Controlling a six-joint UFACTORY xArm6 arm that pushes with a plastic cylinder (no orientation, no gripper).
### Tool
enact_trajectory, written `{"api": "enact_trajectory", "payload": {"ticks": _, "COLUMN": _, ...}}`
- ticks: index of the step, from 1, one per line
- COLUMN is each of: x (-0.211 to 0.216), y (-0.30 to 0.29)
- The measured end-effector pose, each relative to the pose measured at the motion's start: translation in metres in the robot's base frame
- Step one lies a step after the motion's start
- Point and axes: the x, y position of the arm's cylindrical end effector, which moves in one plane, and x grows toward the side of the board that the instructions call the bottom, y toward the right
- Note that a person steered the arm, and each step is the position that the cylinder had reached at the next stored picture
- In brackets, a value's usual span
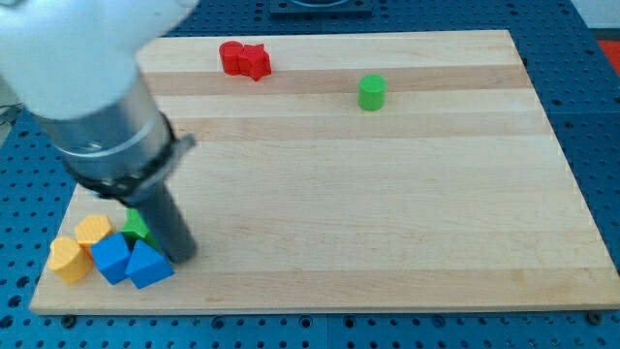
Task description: Push the green circle slightly to the left
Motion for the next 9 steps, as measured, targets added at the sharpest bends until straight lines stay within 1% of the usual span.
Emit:
{"api": "enact_trajectory", "payload": {"ticks": 1, "x": 0.017, "y": 0.096}}
{"api": "enact_trajectory", "payload": {"ticks": 2, "x": 0.0, "y": 0.203}}
{"api": "enact_trajectory", "payload": {"ticks": 3, "x": -0.057, "y": 0.295}}
{"api": "enact_trajectory", "payload": {"ticks": 4, "x": -0.132, "y": 0.35}}
{"api": "enact_trajectory", "payload": {"ticks": 5, "x": -0.201, "y": 0.36}}
{"api": "enact_trajectory", "payload": {"ticks": 6, "x": -0.241, "y": 0.336}}
{"api": "enact_trajectory", "payload": {"ticks": 8, "x": -0.259, "y": 0.232}}
{"api": "enact_trajectory", "payload": {"ticks": 9, "x": -0.26, "y": 0.192}}
